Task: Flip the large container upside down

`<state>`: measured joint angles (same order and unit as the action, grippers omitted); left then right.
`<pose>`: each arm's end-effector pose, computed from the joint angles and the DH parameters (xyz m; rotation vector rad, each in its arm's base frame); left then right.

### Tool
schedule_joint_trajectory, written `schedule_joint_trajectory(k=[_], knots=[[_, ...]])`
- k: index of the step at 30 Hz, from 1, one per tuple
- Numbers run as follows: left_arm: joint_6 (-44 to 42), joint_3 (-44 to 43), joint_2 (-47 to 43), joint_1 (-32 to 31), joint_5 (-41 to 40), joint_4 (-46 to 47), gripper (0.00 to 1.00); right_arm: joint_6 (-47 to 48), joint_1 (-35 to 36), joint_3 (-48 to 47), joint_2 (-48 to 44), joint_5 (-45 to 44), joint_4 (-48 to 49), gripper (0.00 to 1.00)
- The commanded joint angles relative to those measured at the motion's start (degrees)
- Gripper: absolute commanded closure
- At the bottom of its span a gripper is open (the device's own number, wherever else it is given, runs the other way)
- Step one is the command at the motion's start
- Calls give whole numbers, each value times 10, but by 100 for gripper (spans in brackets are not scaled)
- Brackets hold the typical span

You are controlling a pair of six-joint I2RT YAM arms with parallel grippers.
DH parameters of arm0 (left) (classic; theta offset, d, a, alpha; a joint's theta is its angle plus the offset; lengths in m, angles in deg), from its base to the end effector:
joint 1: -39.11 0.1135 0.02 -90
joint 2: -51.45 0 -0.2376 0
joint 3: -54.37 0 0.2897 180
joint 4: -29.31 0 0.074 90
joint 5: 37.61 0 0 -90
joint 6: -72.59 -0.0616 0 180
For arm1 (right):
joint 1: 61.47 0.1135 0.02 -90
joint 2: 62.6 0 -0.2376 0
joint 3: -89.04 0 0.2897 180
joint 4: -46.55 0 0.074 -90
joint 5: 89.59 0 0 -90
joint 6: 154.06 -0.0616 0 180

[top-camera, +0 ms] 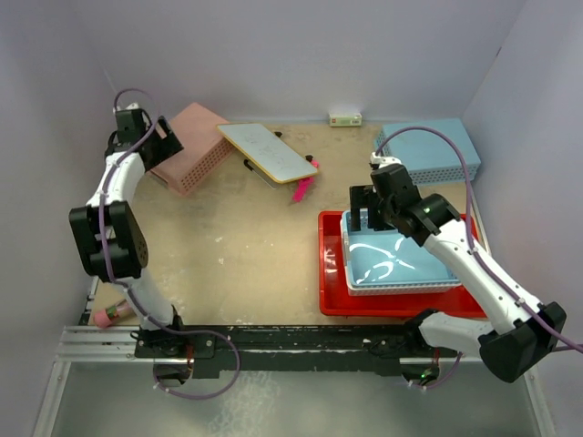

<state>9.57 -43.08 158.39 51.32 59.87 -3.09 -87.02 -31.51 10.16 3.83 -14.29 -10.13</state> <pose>0.4665 0.0927 0.2028 -0.7111 2.1986 -0.2823 0.2708 0.1381 0.3006 -0.0155 2.3172 0.1680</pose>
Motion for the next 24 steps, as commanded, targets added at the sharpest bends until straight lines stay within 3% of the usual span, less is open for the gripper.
schedule_joint_trajectory(k=[1,6,12,17,24], knots=[[-58,-2,-91,-75,-112,-53,15,-8,-2,6,-1,-5,9,0],[-55,48,-92,-141,-133,-80,16,-9,-1,6,13,10,22,0],[-18,79,-22,-150,-92,-74,17,-7,-2,4,20,15,28,0],[5,36,40,-123,-84,-42,17,-6,-2,2,16,13,27,0],[14,-45,100,-28,-89,-20,17,-7,-1,13,-9,-2,6,0]])
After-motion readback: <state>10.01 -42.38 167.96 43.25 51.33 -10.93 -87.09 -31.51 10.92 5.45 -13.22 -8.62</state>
